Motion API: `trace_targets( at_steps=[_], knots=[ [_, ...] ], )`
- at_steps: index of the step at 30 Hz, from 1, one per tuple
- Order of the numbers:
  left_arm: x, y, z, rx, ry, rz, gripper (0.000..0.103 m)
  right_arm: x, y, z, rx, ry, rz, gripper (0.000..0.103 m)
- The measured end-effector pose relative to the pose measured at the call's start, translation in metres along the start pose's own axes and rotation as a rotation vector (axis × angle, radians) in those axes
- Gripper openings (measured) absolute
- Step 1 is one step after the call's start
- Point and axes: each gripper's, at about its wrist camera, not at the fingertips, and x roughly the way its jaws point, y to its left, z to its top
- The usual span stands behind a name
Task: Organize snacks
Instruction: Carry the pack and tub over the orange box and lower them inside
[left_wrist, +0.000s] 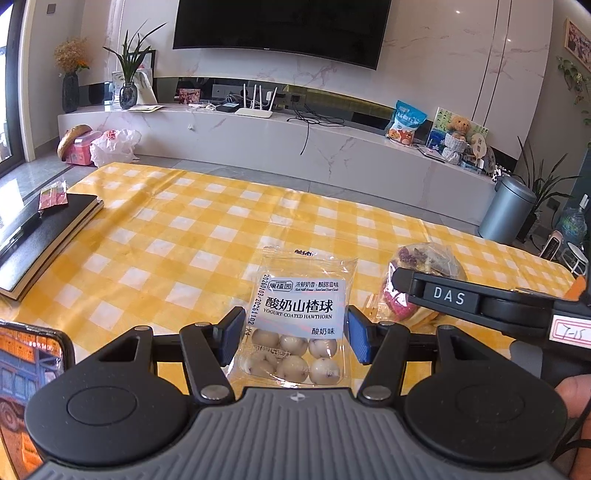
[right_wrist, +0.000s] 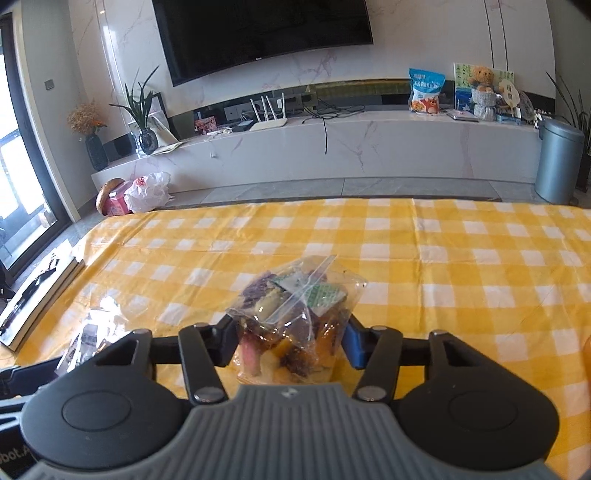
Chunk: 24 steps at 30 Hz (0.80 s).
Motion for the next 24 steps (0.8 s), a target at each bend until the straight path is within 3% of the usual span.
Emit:
trace_targets(
  at_steps=[15, 20, 24],
  knots=[
    [-0.078, -0.062, 0.014, 0.048, -0.085, -0.109, 0.066, -0.132, -0.040, 0.010, 0.012, -0.126, 0.003, 0.051],
    [-0.095, -0.093, 0.022, 0.076, -0.100, -0.205, 0.066, -0.193, -0.074, 0.005, 0.023, -0.195, -0.027, 0.051],
    [-0.104, -0.134, 0.023, 0.170, -0.123, -0.271, 0.066, -0.238, -0.112, -0.001, 0.035, -0.230, -0.059, 0.051]
  ],
)
